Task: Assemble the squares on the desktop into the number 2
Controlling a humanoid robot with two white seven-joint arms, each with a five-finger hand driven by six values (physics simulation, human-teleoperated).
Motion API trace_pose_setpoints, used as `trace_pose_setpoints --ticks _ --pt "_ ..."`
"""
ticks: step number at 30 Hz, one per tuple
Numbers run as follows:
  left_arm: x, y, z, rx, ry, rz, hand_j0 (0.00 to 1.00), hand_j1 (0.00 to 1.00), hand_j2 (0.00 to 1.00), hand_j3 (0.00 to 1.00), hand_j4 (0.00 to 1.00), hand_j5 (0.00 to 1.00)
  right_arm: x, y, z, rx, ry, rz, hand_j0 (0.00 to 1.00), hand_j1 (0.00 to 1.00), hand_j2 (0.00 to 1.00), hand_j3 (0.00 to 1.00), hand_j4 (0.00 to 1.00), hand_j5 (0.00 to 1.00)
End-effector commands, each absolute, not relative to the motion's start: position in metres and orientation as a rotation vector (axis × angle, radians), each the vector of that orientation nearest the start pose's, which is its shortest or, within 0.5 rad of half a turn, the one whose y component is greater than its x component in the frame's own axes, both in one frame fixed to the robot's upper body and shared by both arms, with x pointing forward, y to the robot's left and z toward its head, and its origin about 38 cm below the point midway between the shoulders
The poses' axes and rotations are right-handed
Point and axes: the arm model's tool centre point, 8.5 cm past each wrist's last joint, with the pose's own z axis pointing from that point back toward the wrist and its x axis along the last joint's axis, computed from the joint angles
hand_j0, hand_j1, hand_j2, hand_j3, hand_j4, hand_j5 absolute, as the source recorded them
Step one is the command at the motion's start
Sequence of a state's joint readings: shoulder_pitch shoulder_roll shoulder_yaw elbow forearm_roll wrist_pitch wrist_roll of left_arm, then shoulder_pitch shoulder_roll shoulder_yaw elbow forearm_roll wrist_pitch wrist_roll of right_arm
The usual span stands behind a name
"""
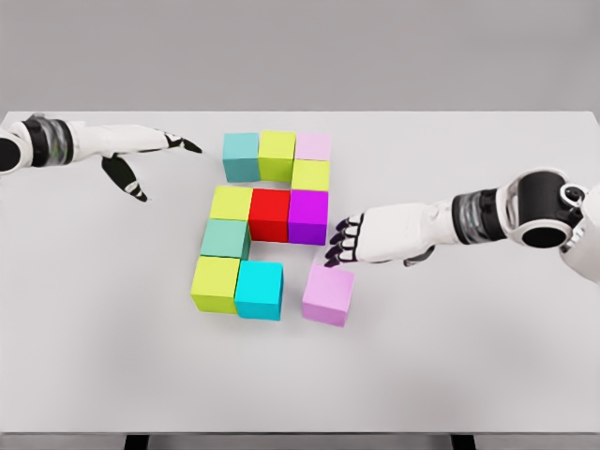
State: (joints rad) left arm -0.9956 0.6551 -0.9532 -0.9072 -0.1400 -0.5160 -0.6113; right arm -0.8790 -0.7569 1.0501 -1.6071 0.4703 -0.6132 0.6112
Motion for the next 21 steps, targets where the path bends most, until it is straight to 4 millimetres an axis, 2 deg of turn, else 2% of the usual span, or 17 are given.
trace_pose_setpoints --ticks 1,4,6,9,10,11,12,13,14,15,16,18,21 --pt "0.514 0.342 0.214 0.194 -1.297 -1.745 1.00 1.00 1.00 1.00 1.00 1.00 0.396 -0.185 0.193 0.195 1.447 -2.999 1.00 1.00 1.00 1.00 1.00 1.00" --pt "0.506 0.355 0.215 0.145 -1.355 -1.679 1.00 1.00 1.00 1.00 1.00 1.00 0.405 -0.190 0.200 0.234 1.463 -3.006 1.00 1.00 1.00 1.00 1.00 1.00" --pt "0.502 0.351 0.199 0.119 -1.332 -1.685 1.00 1.00 1.00 1.00 1.00 1.00 0.418 -0.198 0.209 0.295 1.460 -3.025 1.00 1.00 1.00 1.00 1.00 1.00" --pt "0.502 0.345 0.197 0.109 -1.332 -1.695 1.00 1.00 1.00 1.00 1.00 1.00 0.433 -0.208 0.222 0.366 1.481 -3.041 1.00 1.00 1.00 1.00 1.00 1.00" --pt "0.502 0.345 0.196 0.108 -1.331 -1.694 1.00 1.00 1.00 1.00 1.00 1.00 0.432 -0.231 0.229 0.417 1.456 -3.078 1.00 1.00 1.00 1.00 1.00 1.00" --pt "0.502 0.345 0.197 0.108 -1.335 -1.694 1.00 1.00 1.00 1.00 1.00 1.00 0.422 -0.246 0.237 0.439 1.432 -3.084 1.00 1.00 1.00 1.00 1.00 1.00" --pt "0.501 0.346 0.196 0.108 -1.331 -1.694 1.00 1.00 1.00 1.00 1.00 1.00 0.411 -0.250 0.243 0.444 1.401 -3.070 1.00 1.00 1.00 1.00 1.00 1.00" --pt "0.500 0.349 0.193 0.108 -1.324 -1.689 1.00 1.00 1.00 1.00 1.00 1.00 0.391 -0.261 0.251 0.458 1.355 -3.059 1.00 1.00 1.00 1.00 1.00 1.00" --pt "0.500 0.353 0.195 0.117 -1.321 -1.684 1.00 1.00 1.00 1.00 1.00 1.00 0.383 -0.275 0.255 0.481 1.343 -3.078 1.00 1.00 1.00 1.00 1.00 1.00" --pt "0.499 0.360 0.196 0.129 -1.315 -1.675 1.00 1.00 1.00 1.00 1.00 1.00 0.382 -0.280 0.257 0.491 1.366 -3.084 1.00 1.00 1.00 1.00 1.00 1.00" --pt "0.496 0.380 0.199 0.161 -1.291 -1.649 1.00 1.00 1.00 1.00 1.00 1.00 0.377 -0.282 0.247 0.441 1.387 -3.107 1.00 1.00 1.00 1.00 1.00 1.00" --pt "0.493 0.384 0.196 0.160 -1.279 -1.645 1.00 1.00 1.00 1.00 1.00 1.00 0.377 -0.280 0.244 0.425 1.388 -3.109 1.00 1.00 1.00 1.00 1.00 1.00" --pt "0.491 0.388 0.190 0.158 -1.266 -1.636 1.00 1.00 1.00 1.00 1.00 1.00 0.371 -0.276 0.228 0.355 1.391 -3.126 1.00 1.00 1.00 1.00 1.00 1.00"
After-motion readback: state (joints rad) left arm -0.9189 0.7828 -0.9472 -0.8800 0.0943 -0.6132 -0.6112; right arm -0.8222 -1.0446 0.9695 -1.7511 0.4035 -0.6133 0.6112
